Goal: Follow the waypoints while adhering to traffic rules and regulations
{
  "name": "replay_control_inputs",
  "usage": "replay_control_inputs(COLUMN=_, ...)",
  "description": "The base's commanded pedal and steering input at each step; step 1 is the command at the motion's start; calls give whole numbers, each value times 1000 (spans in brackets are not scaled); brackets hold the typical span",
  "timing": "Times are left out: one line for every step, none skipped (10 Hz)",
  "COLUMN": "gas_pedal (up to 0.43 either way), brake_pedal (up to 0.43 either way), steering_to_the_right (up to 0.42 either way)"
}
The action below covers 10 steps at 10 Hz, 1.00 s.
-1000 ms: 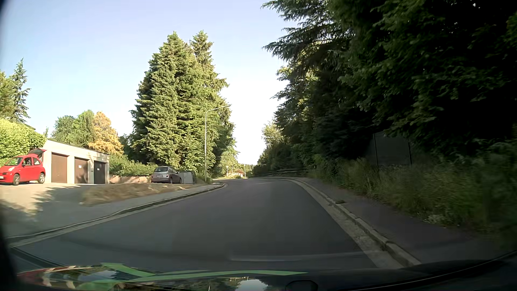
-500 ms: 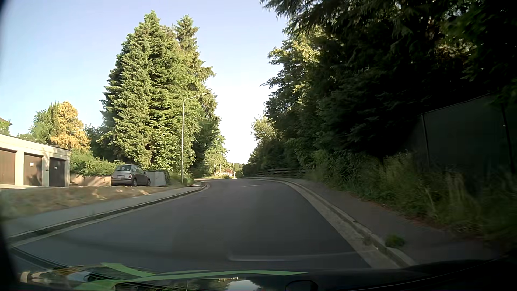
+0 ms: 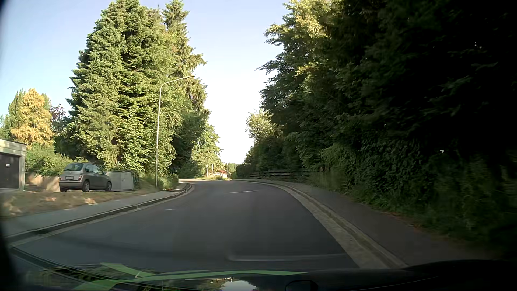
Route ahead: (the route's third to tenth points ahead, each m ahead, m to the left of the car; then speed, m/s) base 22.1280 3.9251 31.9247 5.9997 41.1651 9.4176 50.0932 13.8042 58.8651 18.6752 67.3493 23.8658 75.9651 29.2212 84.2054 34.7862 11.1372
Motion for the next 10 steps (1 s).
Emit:
replay_control_inputs(gas_pedal=189, brake_pedal=0, steering_to_the_right=-6)
replay_control_inputs(gas_pedal=189, brake_pedal=0, steering_to_the_right=-7)
replay_control_inputs(gas_pedal=189, brake_pedal=0, steering_to_the_right=-8)
replay_control_inputs(gas_pedal=177, brake_pedal=0, steering_to_the_right=-13)
replay_control_inputs(gas_pedal=177, brake_pedal=0, steering_to_the_right=-20)
replay_control_inputs(gas_pedal=197, brake_pedal=0, steering_to_the_right=-28)
replay_control_inputs(gas_pedal=209, brake_pedal=0, steering_to_the_right=-32)
replay_control_inputs(gas_pedal=248, brake_pedal=0, steering_to_the_right=-35)
replay_control_inputs(gas_pedal=260, brake_pedal=0, steering_to_the_right=-37)
replay_control_inputs(gas_pedal=268, brake_pedal=0, steering_to_the_right=-37)
